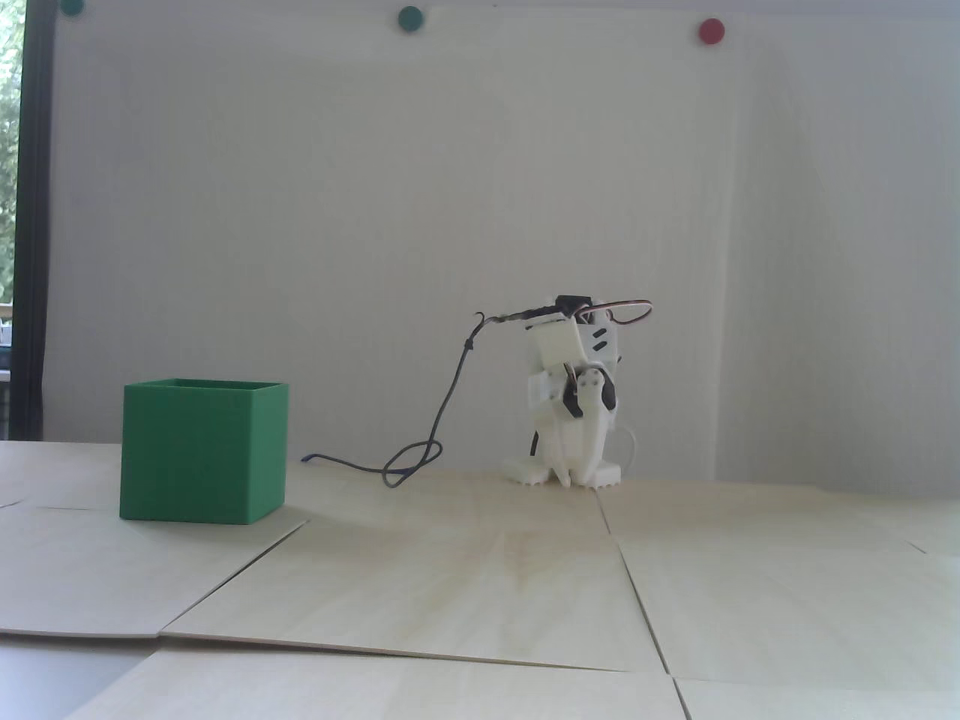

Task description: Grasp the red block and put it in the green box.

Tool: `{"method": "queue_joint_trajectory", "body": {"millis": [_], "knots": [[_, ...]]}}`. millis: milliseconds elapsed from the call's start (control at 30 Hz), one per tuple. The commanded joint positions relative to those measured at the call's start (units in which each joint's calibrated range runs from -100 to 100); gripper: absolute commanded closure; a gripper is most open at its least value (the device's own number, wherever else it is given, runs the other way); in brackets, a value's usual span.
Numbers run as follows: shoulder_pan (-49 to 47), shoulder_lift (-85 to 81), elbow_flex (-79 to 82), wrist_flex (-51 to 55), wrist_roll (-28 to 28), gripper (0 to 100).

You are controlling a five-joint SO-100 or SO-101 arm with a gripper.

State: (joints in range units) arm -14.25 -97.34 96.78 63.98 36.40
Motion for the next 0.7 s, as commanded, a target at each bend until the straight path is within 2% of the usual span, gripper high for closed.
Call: {"method": "queue_joint_trajectory", "body": {"millis": [0, 667], "knots": [[0.06, -1.08, 0.38, 0.44, -0.38, 98], [0.06, -1.08, 0.38, 0.44, -0.38, 98]]}}
